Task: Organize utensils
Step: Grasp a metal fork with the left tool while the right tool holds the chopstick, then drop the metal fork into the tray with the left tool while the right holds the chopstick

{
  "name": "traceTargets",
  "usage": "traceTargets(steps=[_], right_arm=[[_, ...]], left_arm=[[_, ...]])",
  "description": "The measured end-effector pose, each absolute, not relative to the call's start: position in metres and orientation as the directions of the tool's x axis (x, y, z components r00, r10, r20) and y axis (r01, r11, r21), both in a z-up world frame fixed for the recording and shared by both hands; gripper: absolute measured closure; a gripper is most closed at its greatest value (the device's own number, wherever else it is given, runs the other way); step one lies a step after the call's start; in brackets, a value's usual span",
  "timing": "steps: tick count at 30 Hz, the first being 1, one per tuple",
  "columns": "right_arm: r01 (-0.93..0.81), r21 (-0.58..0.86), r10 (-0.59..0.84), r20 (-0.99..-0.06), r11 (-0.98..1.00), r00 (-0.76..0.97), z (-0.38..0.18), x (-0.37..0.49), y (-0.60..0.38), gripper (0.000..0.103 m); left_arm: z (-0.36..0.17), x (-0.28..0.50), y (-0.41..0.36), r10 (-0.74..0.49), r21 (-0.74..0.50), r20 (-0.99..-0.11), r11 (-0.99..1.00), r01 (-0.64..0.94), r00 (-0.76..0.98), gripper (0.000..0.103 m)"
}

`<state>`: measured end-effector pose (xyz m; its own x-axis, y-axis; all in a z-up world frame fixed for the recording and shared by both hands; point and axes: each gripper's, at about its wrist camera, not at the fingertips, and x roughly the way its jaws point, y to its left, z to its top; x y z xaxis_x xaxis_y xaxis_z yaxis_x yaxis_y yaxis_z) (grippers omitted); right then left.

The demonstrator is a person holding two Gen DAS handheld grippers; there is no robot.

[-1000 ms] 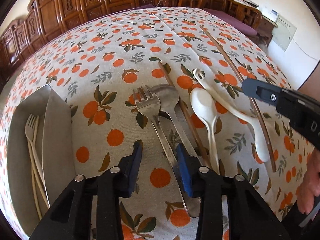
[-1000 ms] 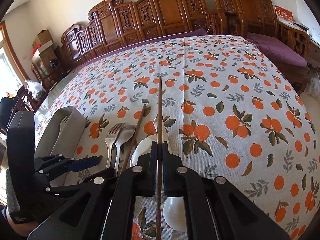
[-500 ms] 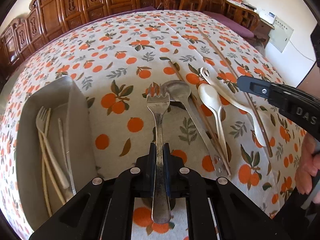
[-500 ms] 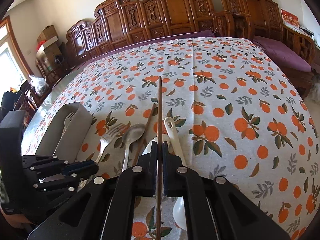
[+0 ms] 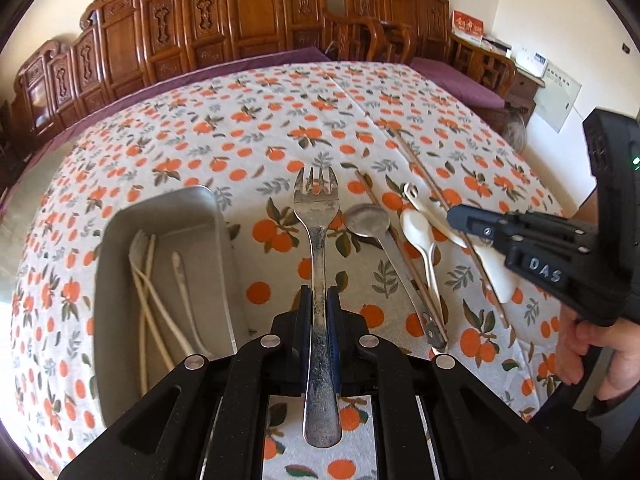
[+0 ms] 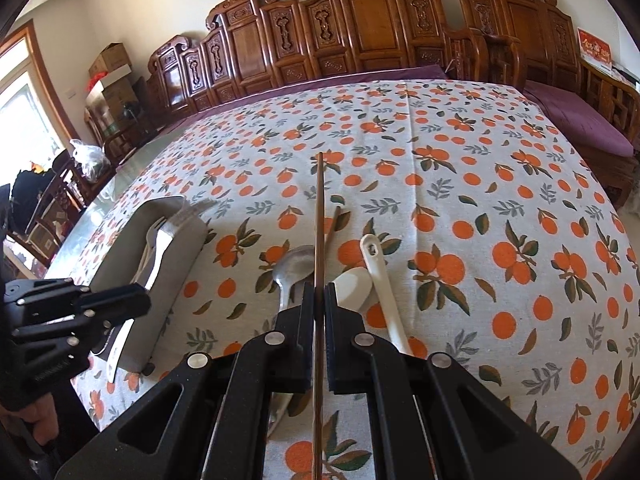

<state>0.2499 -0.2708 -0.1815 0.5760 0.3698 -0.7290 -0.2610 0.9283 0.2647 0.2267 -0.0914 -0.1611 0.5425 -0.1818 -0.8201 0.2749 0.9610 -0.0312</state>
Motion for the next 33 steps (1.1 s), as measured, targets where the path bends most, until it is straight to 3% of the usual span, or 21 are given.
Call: traceTargets(steps=[19,33], right_arm=[[-0.375,0.297,0.471,-0.673,0.878,0.57,-0.153,0.227,-0.23,0.097],[-0.357,0.281,0.442,-0.715,0.891,0.542,-0.172,0.231,-0.23,0.097]], left_arm=[[-0.128,0.209,-0.045,-0.158,-0.03,-0.772,0.977,0.212,0.616,0.096],[-0.17,0.236,0.009,-0.082,-0.02,-0.815,0.993,0.113,0.573,0.096]])
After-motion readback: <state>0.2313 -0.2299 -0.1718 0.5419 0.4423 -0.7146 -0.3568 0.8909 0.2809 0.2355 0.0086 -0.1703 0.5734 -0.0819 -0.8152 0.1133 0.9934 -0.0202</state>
